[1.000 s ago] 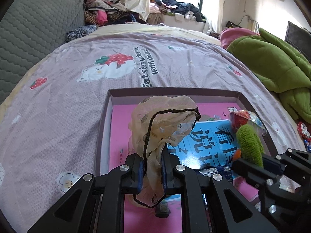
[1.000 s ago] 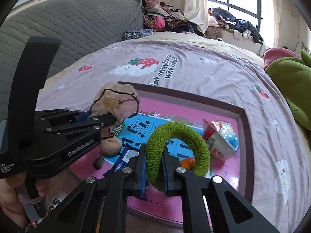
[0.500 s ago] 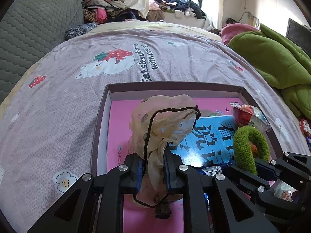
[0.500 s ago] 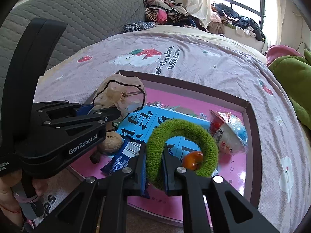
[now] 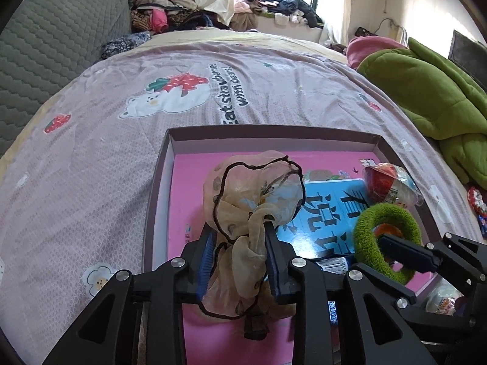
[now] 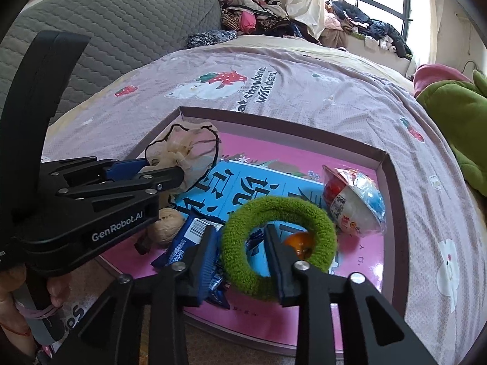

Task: Organize objects
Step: 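Open the left tool to drop the scrunchie on the book while the right tool releases the ring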

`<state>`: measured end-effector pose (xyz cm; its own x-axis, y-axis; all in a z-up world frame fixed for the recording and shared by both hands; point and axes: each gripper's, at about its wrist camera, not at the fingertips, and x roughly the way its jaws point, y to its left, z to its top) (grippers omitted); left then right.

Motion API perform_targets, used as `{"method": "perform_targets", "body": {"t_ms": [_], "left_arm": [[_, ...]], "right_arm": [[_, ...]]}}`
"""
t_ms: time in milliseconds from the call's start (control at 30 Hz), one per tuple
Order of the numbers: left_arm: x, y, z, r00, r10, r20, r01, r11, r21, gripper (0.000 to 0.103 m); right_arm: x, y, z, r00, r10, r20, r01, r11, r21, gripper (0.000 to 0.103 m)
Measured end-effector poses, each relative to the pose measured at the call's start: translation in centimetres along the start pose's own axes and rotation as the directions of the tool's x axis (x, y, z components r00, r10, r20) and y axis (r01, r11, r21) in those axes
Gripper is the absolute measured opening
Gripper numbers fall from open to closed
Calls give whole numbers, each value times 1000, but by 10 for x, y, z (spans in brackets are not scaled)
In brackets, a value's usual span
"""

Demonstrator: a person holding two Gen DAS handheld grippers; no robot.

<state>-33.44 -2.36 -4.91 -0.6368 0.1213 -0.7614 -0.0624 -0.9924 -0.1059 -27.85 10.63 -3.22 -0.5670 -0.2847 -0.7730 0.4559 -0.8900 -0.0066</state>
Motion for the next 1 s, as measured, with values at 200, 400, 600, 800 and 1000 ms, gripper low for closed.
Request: {"method": "perform_targets", "body": {"t_ms": [200,400,600,800,1000], "left_arm": [[-4,-3,0,1000,-3,6,3,1000,9,46],[-5,0,0,1000,-2,-5,2,1000,-3,46],[-15,-2,2,999,-36,9,36,999,-4,62],[-26,0,5,999,-48,25,48,999,-10,62],[-50,0,8,996,-79,49,80,997,-21,62]], "right_arm": [[-2,-2,0,1000,-9,6,9,1000,9,35],[-10,-5,1,1000,-3,21,2,1000,28,35],[-23,-8,2,999,-19,44,17,999,48,35],[-43,-10,1,997,-42,59,39,998,59,35],[-66,-11,-3,995,-72,62,68,996,66,35]]}}
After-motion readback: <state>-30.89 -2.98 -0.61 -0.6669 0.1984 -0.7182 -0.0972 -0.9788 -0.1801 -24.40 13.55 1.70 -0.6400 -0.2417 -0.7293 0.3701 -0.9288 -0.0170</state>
